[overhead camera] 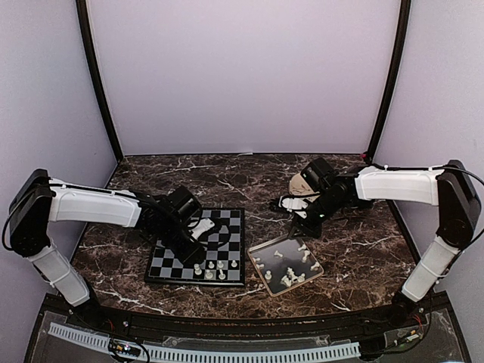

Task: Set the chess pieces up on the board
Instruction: Adjust the king at e1.

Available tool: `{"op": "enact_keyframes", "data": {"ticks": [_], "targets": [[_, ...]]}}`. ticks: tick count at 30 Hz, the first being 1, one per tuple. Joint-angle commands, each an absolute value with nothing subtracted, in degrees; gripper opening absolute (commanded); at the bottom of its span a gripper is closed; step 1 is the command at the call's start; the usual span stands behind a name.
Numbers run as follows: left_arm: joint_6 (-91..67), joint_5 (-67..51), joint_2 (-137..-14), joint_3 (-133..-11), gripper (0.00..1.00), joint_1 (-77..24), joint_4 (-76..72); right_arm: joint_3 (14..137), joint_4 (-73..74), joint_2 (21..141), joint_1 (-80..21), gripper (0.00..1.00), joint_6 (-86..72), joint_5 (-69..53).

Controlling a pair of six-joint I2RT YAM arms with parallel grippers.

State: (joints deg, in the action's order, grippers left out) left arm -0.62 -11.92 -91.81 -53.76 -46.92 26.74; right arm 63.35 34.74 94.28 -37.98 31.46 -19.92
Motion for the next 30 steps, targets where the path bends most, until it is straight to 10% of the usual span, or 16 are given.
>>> {"op": "enact_keyframes", "data": {"ticks": [1, 30], "targets": [[0.20, -14.83, -91.52, -54.17, 0.03, -46.89, 27.43, 63.18, 34.62, 93.12, -37.82, 0.19, 32.14, -20.42], [-0.67, -13.79, -91.12, -52.52, 0.04, -46.93, 27.49, 63.78, 34.98, 93.59, -37.79, 0.19, 32.07, -20.66]]}}
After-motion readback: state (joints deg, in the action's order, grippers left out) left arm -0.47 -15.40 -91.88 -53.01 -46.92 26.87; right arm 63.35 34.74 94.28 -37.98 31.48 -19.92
